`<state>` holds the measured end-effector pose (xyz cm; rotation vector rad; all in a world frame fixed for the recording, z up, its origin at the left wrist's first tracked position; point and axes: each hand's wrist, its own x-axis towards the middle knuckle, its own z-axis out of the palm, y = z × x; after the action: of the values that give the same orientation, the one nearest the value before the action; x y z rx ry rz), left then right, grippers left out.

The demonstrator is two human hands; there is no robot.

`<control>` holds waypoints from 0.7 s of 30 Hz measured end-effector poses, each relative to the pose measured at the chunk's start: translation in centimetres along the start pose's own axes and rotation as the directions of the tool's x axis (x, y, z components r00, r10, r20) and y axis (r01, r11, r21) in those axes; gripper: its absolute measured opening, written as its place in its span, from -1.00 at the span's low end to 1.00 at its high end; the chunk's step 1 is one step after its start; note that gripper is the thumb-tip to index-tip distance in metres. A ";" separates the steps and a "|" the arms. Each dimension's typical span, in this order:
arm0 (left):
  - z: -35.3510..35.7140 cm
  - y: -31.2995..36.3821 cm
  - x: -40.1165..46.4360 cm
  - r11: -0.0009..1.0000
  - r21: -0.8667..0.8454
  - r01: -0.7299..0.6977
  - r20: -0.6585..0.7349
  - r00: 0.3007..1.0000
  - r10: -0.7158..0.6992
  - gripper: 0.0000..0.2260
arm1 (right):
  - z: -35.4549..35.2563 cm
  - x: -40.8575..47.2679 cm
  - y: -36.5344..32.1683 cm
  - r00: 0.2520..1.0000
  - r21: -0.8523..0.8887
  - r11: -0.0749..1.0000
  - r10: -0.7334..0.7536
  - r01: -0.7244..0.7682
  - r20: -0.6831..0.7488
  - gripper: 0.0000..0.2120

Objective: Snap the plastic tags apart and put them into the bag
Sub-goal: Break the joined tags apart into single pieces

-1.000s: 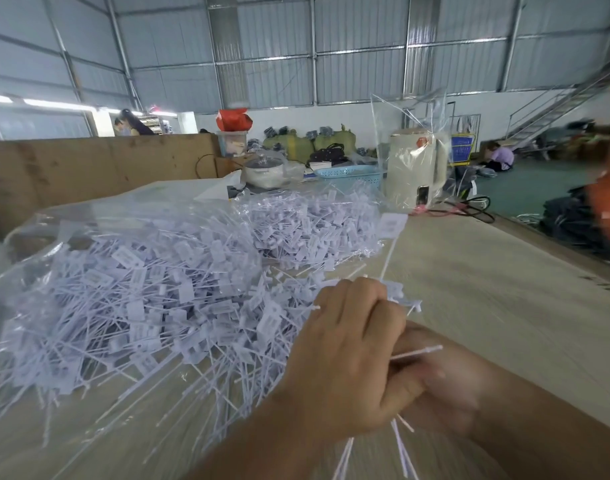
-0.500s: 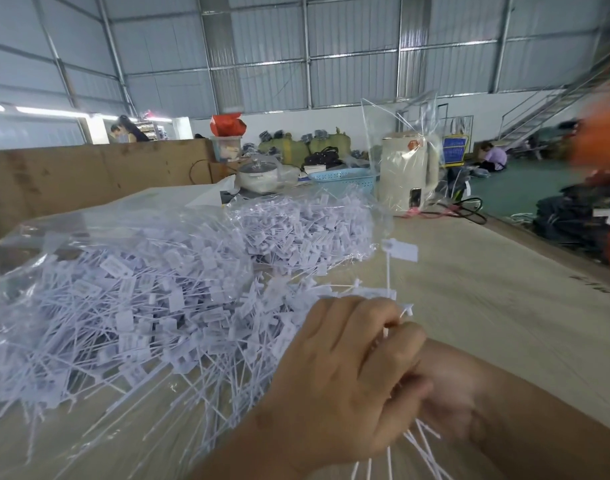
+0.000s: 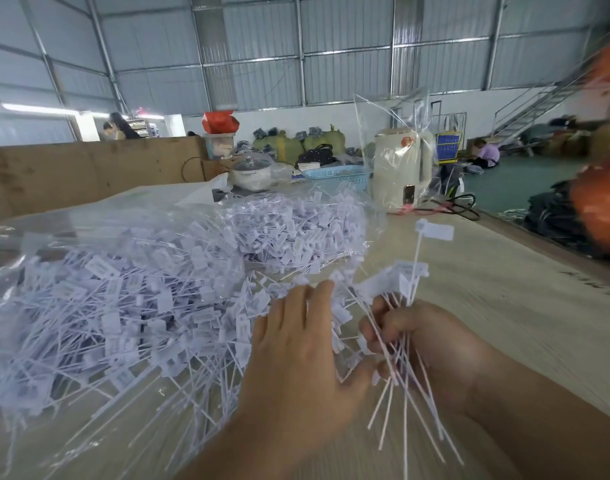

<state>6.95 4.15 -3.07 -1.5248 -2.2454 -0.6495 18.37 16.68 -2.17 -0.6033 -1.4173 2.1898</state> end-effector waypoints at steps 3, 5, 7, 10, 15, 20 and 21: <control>0.2 -0.6 -0.2 0.999 0.040 0.010 0.058 0.998 -0.012 -0.49 | 0.6 0.7 0.0 0.999 -0.023 0.999 0.033 -0.032 0.023 -0.72; 0.1 -0.7 -0.2 1.000 -0.017 0.017 0.048 0.999 -0.016 -0.59 | -0.3 1.0 -0.1 0.999 -0.013 0.999 0.052 -0.052 -0.010 -0.73; 0.0 -0.8 0.0 0.996 -0.090 0.023 0.021 1.000 -0.022 -0.58 | 0.0 0.7 -0.1 0.998 -0.030 0.998 0.060 -0.060 0.002 -0.77; 0.0 -0.7 -0.1 0.987 -0.160 -0.017 0.022 1.000 0.021 -0.52 | 0.1 1.1 0.5 0.992 -0.142 0.982 0.129 -0.128 -0.003 -0.80; 0.2 -0.4 0.0 0.961 -0.252 -0.112 0.035 0.992 0.125 -0.76 | -0.1 1.6 0.7 0.976 -0.212 0.954 0.217 -0.213 -0.004 -0.77; 0.3 -1.0 0.4 0.934 -0.334 -0.125 0.021 0.990 0.140 -0.81 | -0.7 1.8 0.1 0.960 -0.206 0.939 0.280 -0.274 -0.001 -0.78; 0.3 -1.1 0.5 0.933 -0.340 -0.120 0.006 0.992 0.130 -0.79 | -0.7 1.7 0.0 0.957 -0.216 0.934 0.289 -0.284 -0.009 -0.77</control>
<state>5.71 4.38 -3.20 -1.8291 -2.1137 -1.0240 17.42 18.19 -2.56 -0.9167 -1.6847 2.2813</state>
